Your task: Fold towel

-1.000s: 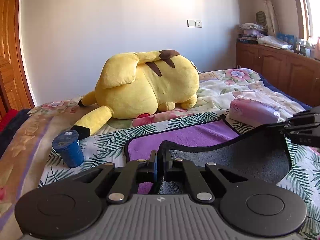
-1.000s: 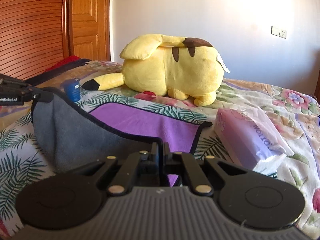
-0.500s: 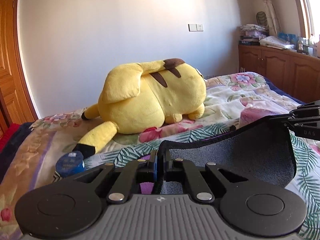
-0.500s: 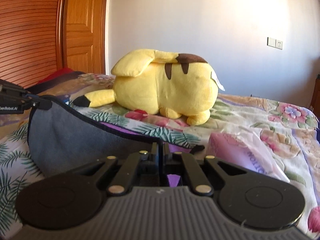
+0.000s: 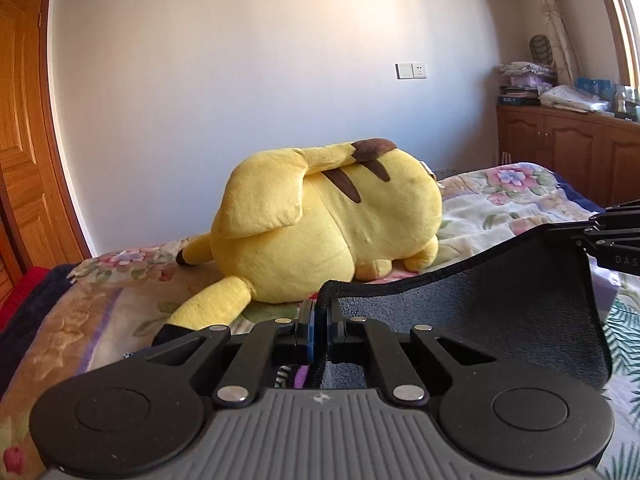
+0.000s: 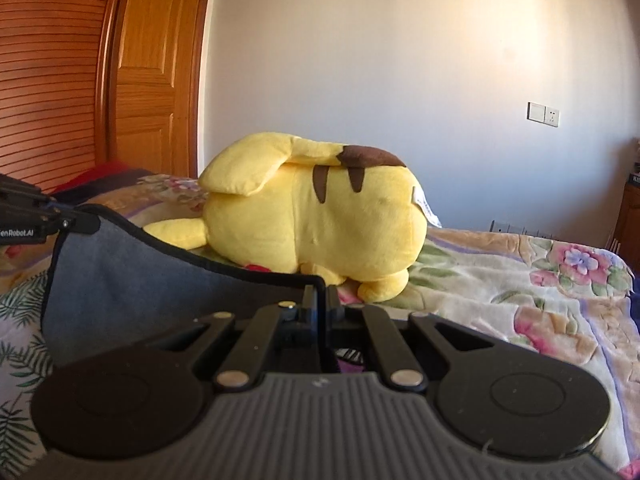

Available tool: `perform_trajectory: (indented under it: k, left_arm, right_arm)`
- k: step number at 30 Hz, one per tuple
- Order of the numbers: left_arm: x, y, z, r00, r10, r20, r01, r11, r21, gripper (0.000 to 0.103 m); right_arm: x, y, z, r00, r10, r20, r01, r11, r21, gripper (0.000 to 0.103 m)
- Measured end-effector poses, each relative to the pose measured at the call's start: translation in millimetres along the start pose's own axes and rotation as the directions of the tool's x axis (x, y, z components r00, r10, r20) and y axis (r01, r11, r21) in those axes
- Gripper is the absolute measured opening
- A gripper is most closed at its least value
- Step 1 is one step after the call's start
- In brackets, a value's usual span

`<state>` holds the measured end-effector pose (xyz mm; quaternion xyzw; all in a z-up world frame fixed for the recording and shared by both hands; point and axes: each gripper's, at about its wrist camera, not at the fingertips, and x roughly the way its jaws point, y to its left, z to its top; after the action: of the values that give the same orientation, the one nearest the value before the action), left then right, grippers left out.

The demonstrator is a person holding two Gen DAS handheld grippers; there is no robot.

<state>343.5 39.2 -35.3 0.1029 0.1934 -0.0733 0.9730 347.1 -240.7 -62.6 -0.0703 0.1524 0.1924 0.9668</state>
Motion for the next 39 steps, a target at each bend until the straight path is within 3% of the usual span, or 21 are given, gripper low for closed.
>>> perform_trajectory:
  k: [10, 16, 19, 24, 26, 27, 28, 31, 34, 39]
  left_arm:
    - [45.3, 4.8, -13.9, 0.999, 0.021, -0.035, -0.023, 0.999, -0.047, 0.006]
    - [76.4, 1.6, -26.3, 0.998, 0.016, -0.059, -0.016, 1.000, -0.016, 0.006]
    - [92.2, 1.0, -34.9, 0.996, 0.015, -0.093, -0.016, 1.000, -0.010, 0.006]
    - [108.7, 5.9, -49.0, 0.986, 0.009, -0.164, -0.020, 0.998, -0.066, 0.011]
    - [109.8, 7.9, -51.5, 0.985, 0.007, -0.175, -0.023, 0.996, -0.087, 0.029]
    - [107.8, 8.1, -52.3, 0.985, 0.012, -0.170, -0.028, 0.995, -0.091, 0.044]
    - [105.4, 7.9, -52.9, 0.986, 0.019, -0.166, -0.035, 0.995, -0.095, 0.055]
    - [97.8, 8.0, -51.3, 0.986, 0.020, -0.163, -0.038, 0.993, -0.110, 0.067]
    - [88.4, 4.6, -48.4, 0.985, 0.012, -0.170, -0.030, 0.994, -0.106, 0.081]
    - [65.7, -5.8, -45.0, 0.984, -0.005, -0.178, -0.010, 0.997, -0.078, 0.092]
  right_arm:
    - [30.0, -5.6, -12.4, 0.999, -0.040, -0.012, 0.039, 0.999, -0.020, 0.004]
    - [54.4, -8.8, -31.5, 0.997, -0.049, -0.053, 0.049, 0.999, -0.009, 0.004]
    - [66.2, -13.5, -37.9, 0.995, -0.039, -0.087, 0.041, 0.999, 0.026, 0.004]
    - [83.7, -10.2, -48.9, 0.988, -0.040, -0.149, 0.039, 0.999, -0.011, 0.004]
    - [86.6, -9.2, -51.0, 0.985, -0.041, -0.168, 0.039, 0.999, -0.019, 0.005]
    - [86.7, -9.1, -51.3, 0.984, -0.047, -0.170, 0.044, 0.999, -0.020, 0.006]
    - [87.4, -9.3, -51.5, 0.983, -0.047, -0.176, 0.045, 0.999, -0.017, 0.016]
    - [81.7, -12.3, -49.8, 0.985, -0.036, -0.172, 0.039, 0.999, 0.017, 0.061]
    - [72.3, -14.0, -46.9, 0.985, -0.027, -0.168, 0.035, 0.998, 0.045, 0.062]
    - [48.7, -11.9, -36.6, 0.987, -0.018, -0.160, 0.030, 0.997, 0.071, 0.064]
